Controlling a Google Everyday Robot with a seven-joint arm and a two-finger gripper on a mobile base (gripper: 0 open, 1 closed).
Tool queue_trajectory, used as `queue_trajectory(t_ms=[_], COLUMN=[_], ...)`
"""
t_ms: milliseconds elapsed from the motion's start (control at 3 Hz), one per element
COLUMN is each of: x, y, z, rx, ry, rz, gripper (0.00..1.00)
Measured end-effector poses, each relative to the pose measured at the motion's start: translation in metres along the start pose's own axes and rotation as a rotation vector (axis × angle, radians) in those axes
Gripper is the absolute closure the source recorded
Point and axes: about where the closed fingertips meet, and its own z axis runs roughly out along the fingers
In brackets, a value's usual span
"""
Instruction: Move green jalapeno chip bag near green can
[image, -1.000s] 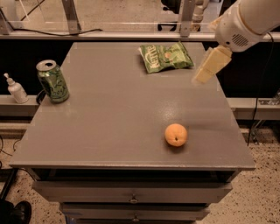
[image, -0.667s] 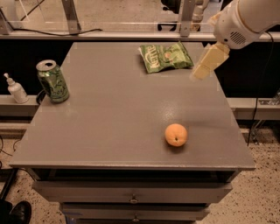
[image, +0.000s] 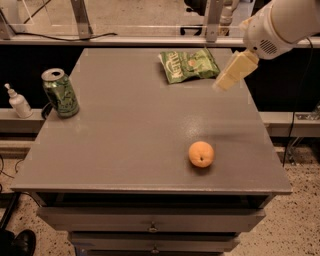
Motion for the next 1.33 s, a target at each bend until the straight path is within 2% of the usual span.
queue_trajectory(t_ms=[333, 667, 1000, 1333], x=[-0.01, -0.022, -0.03, -0.023], y=[-0.005, -0.024, -0.04, -0.05], z=[0.04, 0.087, 0.129, 0.173], rx=[0.033, 0.059, 0.062, 0.066], ry=[-0.086, -0.173, -0.217, -0.207], rz=[0.152, 0.326, 0.427, 0.484], gripper=[0.0, 0.0, 0.0, 0.0])
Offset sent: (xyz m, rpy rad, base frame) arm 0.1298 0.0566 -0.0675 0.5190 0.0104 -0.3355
